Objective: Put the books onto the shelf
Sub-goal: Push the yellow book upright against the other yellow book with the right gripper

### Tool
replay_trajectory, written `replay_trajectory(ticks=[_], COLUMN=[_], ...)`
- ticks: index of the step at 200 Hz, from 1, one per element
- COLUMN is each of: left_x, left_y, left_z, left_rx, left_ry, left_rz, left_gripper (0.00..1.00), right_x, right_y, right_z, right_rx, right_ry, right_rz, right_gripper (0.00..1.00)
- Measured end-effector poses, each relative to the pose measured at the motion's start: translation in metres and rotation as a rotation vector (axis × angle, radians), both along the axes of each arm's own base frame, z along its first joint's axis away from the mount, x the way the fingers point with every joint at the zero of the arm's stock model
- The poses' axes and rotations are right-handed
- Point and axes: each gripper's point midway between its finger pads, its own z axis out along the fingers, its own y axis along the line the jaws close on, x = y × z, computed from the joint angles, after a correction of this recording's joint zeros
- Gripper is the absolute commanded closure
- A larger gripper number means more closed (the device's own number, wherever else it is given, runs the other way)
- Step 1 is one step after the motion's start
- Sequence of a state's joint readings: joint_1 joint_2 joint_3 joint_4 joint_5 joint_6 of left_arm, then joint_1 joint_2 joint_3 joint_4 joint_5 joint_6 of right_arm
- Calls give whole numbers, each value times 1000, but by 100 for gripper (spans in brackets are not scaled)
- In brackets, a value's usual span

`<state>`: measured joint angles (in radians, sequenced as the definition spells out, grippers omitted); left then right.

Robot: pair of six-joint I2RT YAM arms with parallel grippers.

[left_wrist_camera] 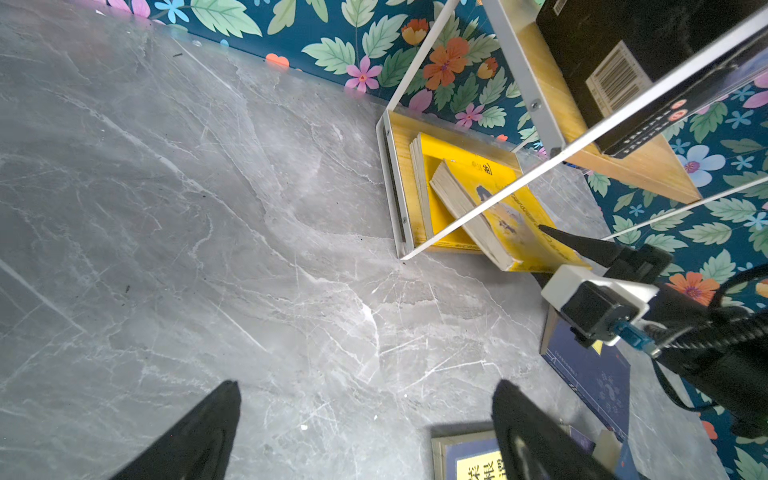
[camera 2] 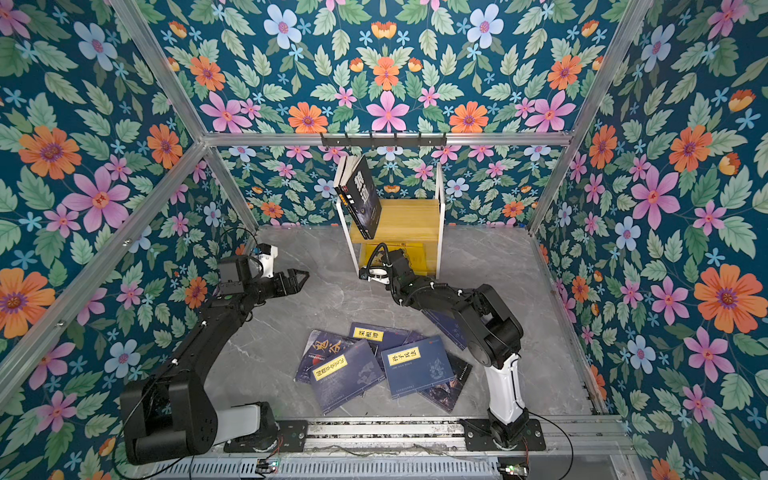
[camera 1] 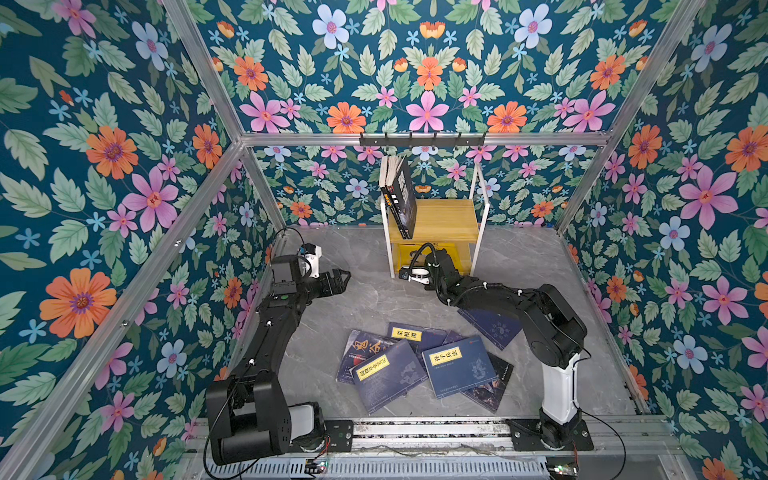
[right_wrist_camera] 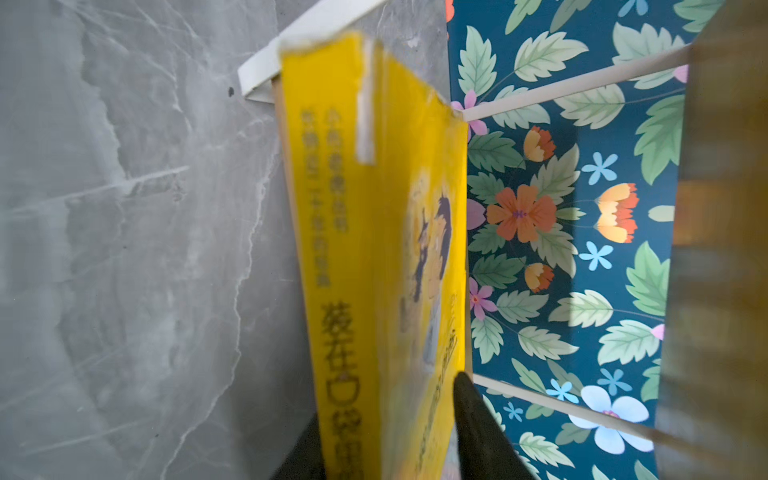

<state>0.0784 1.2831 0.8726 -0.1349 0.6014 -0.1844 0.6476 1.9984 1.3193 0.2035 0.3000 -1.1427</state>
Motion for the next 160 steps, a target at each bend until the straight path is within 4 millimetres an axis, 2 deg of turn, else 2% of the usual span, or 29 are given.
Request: replay_trajectory(ticks=[50, 63, 82, 99, 113, 160], left_x=[0, 0, 0, 0, 0, 0], left_y=[0, 0, 0, 0, 0, 0], left_z=[0, 0, 0, 0, 0, -1], left_rx=[2, 2, 2, 2, 2, 2], left_ry=[-2, -2, -2, -2, -1, 0], left_rz=[-1, -1, -1, -1, -2, -2], left_gripper=[5, 4, 4, 5, 5, 6], right_x=[-15, -18, -23, -24, -19, -3], right_y=[-4, -7, -8, -9, -8, -5], right_z=[-14, -14, -18, -19, -13, -9], right_rx=[1, 3, 7, 9, 23, 28], right_ry=[127, 148, 182, 203, 202, 196], right_rz=[11, 4, 15, 7, 4, -4], right_gripper=[54, 61, 84, 92, 95, 95])
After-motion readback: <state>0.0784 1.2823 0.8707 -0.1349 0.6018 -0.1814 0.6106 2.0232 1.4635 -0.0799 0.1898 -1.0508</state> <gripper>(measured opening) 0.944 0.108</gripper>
